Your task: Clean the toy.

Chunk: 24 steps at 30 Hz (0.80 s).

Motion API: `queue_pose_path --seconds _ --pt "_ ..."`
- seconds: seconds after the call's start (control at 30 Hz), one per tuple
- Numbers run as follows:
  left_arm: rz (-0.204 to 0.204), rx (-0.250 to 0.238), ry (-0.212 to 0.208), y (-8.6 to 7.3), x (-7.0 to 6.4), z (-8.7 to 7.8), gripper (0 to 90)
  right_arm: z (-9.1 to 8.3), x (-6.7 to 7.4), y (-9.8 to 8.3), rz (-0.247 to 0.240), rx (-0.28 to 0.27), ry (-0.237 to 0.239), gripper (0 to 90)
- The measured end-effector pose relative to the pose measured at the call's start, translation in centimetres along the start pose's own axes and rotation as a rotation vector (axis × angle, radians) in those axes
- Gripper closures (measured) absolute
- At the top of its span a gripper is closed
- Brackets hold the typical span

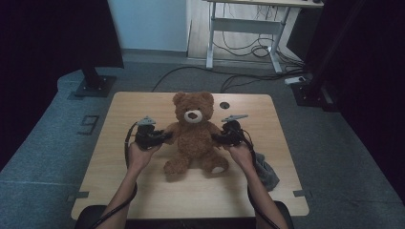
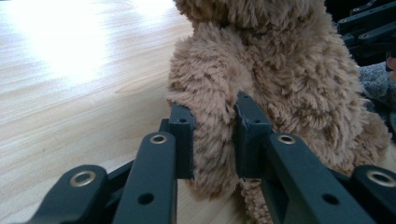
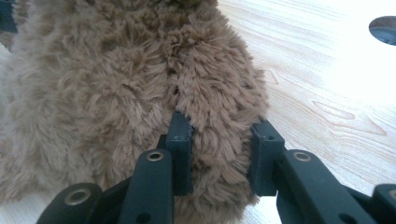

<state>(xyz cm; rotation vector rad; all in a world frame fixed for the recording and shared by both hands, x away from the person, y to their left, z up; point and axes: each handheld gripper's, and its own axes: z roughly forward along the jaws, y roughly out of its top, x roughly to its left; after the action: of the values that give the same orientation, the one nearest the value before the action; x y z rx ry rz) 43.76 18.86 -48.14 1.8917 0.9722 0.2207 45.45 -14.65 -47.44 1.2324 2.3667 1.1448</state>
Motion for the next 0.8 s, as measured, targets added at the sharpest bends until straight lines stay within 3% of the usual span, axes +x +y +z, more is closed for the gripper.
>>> queue_pose_path --seconds 0.23,0.43,0.8 --pt "0.003 0.009 0.011 -0.2 0.0 0.5 68.5 0.1 0.0 0.0 -0.003 -0.004 -0.011 67.3" --pt "-0.006 0.009 -0.013 -0.2 -0.3 0.8 69.5 0.0 0.2 0.0 -0.008 -0.015 0.001 68.8" --pt "0.030 -0.010 -0.090 1.0 -3.1 0.8 75.4 -1.0 1.7 0.7 -0.045 -0.037 0.052 72.4"
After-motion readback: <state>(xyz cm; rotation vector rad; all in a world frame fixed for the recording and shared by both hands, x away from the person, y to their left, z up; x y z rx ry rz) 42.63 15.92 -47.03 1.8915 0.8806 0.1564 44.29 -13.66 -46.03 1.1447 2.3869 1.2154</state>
